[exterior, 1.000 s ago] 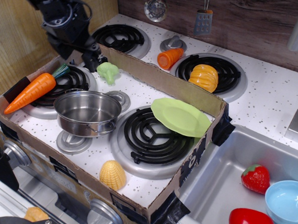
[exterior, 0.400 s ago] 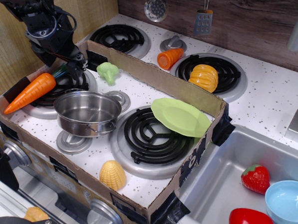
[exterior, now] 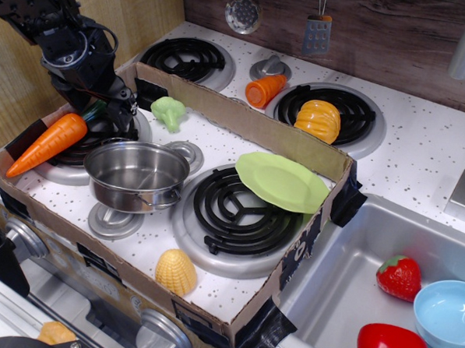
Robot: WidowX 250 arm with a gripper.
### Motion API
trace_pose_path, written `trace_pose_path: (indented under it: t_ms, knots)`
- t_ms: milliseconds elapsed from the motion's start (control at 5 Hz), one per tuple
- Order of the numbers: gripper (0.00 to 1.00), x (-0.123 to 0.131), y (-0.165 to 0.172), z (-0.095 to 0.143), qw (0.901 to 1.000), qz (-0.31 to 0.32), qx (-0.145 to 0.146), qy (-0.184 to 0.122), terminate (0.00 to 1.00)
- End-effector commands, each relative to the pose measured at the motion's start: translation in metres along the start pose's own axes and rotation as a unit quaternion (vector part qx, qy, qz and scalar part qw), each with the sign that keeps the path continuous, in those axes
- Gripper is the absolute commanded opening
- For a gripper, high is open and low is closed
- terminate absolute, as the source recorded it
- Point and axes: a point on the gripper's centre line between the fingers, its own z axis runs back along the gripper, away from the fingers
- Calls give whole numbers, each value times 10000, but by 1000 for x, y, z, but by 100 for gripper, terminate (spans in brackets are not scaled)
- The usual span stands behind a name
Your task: Put carrot on plate
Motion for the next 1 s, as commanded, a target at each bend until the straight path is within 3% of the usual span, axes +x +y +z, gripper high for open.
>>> trace_pose_path:
  t_ms: [0,200,400,800]
  knots:
    - [100,4,3,-5,9999,-34,-96,-39,0]
    - [100,4,5,-8,9998,-40,-171,33,0]
    - [0,7,7,-3,9999,54,13,109,0]
    - [0,14,9,9,9994,-87,328,-84,0]
